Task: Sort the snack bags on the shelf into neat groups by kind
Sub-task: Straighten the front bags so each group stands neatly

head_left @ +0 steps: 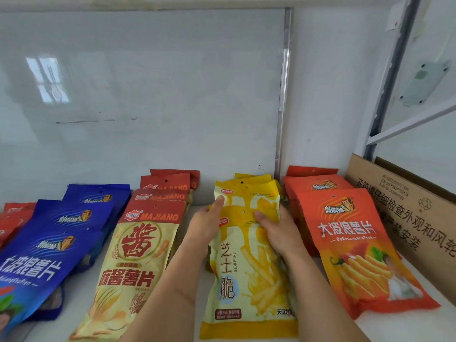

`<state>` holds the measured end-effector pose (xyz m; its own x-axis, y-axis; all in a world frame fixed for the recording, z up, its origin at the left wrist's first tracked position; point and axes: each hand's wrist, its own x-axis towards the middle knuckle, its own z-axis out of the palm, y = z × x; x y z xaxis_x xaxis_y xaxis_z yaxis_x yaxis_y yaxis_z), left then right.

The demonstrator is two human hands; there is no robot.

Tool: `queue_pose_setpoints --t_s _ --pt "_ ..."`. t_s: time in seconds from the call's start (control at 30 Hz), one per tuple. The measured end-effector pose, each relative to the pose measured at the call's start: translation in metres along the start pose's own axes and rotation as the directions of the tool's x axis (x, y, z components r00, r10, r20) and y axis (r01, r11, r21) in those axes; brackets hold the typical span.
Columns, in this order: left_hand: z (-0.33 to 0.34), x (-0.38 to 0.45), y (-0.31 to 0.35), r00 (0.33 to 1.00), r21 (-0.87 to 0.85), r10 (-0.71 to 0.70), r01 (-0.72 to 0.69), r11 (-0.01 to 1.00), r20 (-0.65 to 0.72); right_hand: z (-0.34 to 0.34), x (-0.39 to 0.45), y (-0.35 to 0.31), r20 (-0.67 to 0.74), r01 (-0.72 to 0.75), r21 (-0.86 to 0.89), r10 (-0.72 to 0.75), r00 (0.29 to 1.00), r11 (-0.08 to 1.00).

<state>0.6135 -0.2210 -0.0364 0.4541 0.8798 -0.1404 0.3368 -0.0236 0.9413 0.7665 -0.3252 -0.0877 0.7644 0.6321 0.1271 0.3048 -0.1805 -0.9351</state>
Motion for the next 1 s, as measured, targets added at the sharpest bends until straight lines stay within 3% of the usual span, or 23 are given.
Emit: queue_pose_setpoints --t_s 0.17,0.43,0.53,0.63,0.7,0.77,0.83,1.0 --pt "-0.001 -0.012 -0.002 0.999 -0.047 0.050 -0.051 0.998 -0.022 0.004 -0.007 -0.006 0.056 0.060 0.048 -0.063 0.996 0.997" --pt "-0.009 -0.020 -0.001 0.992 0.129 0.087 -0.075 0.989 -0.089 0.006 -0.002 -0.012 0.081 -0.007 0.093 -0.001 0.997 0.996" --pt "-0.015 -0.032 0.001 0.971 0.213 0.184 -0.150 0.966 -0.151 0.001 0.005 -0.022 0.027 0.001 0.000 -0.001 1.000 1.000" --pt "-0.016 -0.061 -0.003 0.907 0.501 0.389 -0.264 0.824 -0.161 -0.002 0.016 -0.043 0.007 0.071 -0.232 -0.071 0.997 0.970" --pt "-0.005 -0.083 -0.010 0.890 0.681 0.453 -0.300 0.668 -0.052 0.001 0.027 -0.058 0.036 0.111 -0.416 -0.106 0.994 0.902" --pt "0.009 -0.101 -0.021 0.908 0.776 0.407 -0.329 0.539 0.102 0.008 0.037 -0.066 0.097 0.124 -0.527 -0.086 0.992 0.841" --pt "0.020 -0.107 -0.032 0.921 0.798 0.342 -0.347 0.493 0.189 0.015 0.044 -0.064 0.168 0.135 -0.575 -0.044 0.985 0.807" --pt "0.013 -0.088 -0.040 0.917 0.838 0.328 -0.356 0.414 0.228 0.033 0.052 -0.049 0.233 0.132 -0.581 0.008 0.973 0.803"
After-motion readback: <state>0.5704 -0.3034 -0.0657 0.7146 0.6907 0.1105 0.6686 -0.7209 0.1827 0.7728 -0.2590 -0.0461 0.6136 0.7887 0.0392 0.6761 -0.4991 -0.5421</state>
